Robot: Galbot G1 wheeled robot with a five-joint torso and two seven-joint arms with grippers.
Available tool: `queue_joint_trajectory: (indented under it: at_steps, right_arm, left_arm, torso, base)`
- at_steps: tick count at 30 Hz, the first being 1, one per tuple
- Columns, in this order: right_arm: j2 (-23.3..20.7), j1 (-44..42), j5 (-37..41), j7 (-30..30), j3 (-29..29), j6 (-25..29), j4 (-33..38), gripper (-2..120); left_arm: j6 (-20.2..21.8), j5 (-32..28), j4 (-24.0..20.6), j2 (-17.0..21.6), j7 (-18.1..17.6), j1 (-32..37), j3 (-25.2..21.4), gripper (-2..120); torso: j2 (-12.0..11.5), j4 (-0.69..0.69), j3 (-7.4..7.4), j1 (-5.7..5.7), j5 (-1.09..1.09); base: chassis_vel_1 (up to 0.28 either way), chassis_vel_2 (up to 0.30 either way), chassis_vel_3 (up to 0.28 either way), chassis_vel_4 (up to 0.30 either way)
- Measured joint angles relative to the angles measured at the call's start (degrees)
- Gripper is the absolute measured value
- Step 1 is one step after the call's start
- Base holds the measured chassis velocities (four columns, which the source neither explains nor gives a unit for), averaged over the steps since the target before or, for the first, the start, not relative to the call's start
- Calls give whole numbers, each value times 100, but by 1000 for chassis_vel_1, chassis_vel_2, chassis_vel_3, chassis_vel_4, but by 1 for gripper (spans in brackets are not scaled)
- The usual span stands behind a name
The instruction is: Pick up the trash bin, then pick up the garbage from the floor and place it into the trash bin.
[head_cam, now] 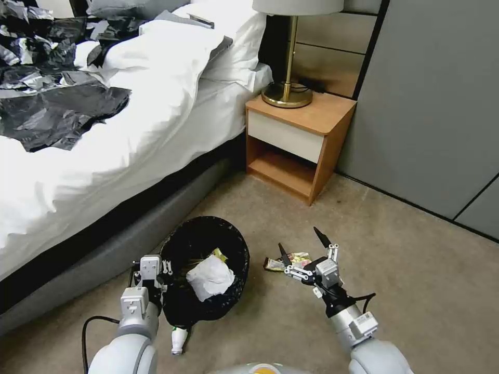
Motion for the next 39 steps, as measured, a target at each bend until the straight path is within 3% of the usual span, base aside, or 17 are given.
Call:
queue_joint_trajectory:
  at_steps: [5,8,9,12,13,17,19,22,30,39]
  right_arm:
    - [-149,355,184,-138,40,-142,-308,100]
    - [-576,858,187,-905,-15,-225,-969,100]
    - [-576,858,187,-905,-15,-225,-969,100]
    - [-1011,1520,-180,-2127,-341,8,-1963,100]
    - [-1011,1520,-180,-2127,-341,8,-1963,100]
    - [-1068,2559,-802,-3437,-795,294,-3130,100]
    - [-1055,2658,-830,-3511,-882,310,-3265,100]
    - [-909,3049,-1000,-3764,-1187,507,-4078,100]
    - [-369,3538,-1450,-3830,-1213,1004,-5584,100]
    - [77,3957,-1579,-3614,-1171,1155,-6354,100]
  left_arm:
    - [0,0,16,4,0,-32,10,1]
    - [0,3,42,0,0,-51,33,1]
    - [0,3,42,0,0,-51,33,1]
    - [0,16,46,-25,-1,-55,39,1]
    - [0,16,46,-25,-1,-55,39,1]
    - [-1,47,46,-49,-1,-10,33,1]
    - [-1,51,46,-53,-1,-5,32,1]
    - [-11,71,45,-79,-1,19,21,1]
    - [-25,83,72,-81,-1,31,12,1]
    - [-58,118,111,-94,-1,65,42,1]
  torso:
    - [0,0,0,1,0]
    - [0,1,0,1,0]
    - [0,1,0,1,0]
    - [0,-1,0,0,0]
    - [0,-1,0,0,0]
    - [0,2,0,1,-1]
    - [0,2,0,1,-1]
    - [-1,1,0,1,0]
    - [0,-1,0,1,-1]
    - [-1,0,0,0,-1]
  base:
    - [0,0,0,0]
    - [0,0,0,0]
    - [0,0,0,0]
    - [0,0,0,0]
    - [0,0,0,0]
    - [0,0,0,0]
    - [0,0,0,0]
    - [0,0,0,0]
    - [0,0,0,0]
    - [0,0,0,0]
